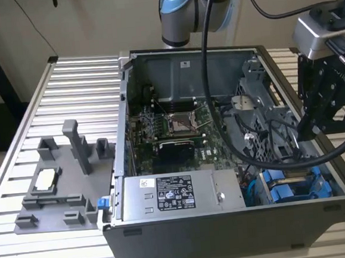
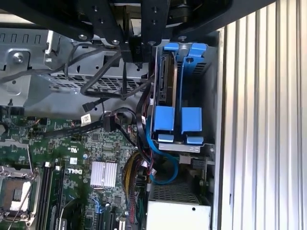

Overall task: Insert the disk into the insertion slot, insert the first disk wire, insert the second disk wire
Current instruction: 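Insert the first disk wire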

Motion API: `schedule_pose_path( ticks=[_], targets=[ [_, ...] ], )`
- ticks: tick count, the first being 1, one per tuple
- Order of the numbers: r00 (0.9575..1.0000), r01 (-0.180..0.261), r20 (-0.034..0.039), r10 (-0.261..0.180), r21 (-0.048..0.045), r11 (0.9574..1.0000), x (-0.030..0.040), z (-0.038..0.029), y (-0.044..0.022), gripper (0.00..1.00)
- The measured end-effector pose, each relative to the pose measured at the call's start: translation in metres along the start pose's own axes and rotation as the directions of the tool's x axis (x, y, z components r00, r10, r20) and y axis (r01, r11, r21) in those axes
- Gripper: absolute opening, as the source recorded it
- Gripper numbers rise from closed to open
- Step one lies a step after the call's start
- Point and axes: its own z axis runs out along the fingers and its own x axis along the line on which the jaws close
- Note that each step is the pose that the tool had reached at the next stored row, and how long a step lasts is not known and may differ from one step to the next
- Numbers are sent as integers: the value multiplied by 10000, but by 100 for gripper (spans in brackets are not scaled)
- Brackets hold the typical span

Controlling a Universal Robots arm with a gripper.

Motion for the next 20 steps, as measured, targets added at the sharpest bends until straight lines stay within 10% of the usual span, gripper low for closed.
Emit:
schedule_pose_path(
  ticks=[20],
  targets=[
    [9955,-940,-112,939,-81,9955,33,126,-35,19]
  ],
)
